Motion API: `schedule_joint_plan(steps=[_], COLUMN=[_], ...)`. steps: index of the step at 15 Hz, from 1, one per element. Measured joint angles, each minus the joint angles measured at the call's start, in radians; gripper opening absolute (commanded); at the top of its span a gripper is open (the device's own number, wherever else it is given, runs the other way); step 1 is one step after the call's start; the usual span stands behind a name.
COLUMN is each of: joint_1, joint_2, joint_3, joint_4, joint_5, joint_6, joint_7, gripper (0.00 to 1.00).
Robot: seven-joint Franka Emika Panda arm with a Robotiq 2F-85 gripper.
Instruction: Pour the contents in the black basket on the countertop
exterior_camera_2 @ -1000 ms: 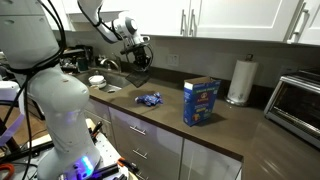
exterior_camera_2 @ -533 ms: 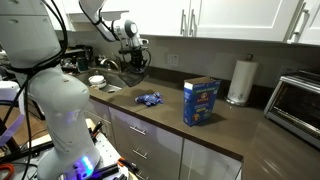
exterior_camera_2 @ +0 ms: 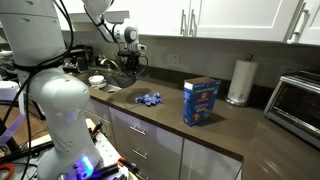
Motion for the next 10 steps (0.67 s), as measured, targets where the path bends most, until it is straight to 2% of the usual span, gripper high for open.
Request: schedule_joint_plan(steps=[9,10], joint_1=[0.013,0.013], joint_2=[0.109,0.121], joint_3=[0.050,0.054], joint_4=[0.009,0.010], joint_5=[0.019,0.019], joint_6=[0.000,0.000], joint_7=[-0.100,-0.105], gripper=[0.01,0.19])
